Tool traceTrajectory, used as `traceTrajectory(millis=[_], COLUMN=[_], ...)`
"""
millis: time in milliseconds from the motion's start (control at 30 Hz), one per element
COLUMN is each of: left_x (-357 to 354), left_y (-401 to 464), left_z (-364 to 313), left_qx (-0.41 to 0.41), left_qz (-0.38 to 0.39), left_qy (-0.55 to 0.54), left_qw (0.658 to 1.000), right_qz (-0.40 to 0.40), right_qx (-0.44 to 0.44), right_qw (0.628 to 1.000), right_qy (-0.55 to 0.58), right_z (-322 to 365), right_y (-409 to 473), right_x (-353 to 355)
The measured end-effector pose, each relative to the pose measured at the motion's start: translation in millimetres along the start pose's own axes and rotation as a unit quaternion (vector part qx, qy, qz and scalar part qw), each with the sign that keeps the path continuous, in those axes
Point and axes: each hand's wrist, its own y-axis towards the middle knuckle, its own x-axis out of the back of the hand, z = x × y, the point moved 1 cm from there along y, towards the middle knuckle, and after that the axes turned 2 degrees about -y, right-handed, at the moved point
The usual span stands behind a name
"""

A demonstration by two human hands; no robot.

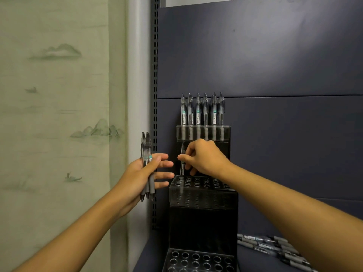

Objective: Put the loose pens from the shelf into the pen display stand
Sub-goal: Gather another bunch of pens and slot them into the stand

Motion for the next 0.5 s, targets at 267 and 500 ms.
traceTrajectory(millis=[267, 500], left_x=[-3.3, -18.4], left_y=[0.4, -0.6], left_z=[-4.5, -16.7], left_qx=[-0.025, -0.042], left_qz=[-0.001, 0.013], left_qy=[0.05, 0.091], left_qw=[0.998, 0.995], right_qz=[-0.015, -0.001], right_qx=[0.057, 0.111], right_qw=[0.996, 0.987], right_qy=[0.063, 0.117], right_z=[20.0, 51.1], right_y=[-8.2, -8.7], right_x=[24.9, 27.6])
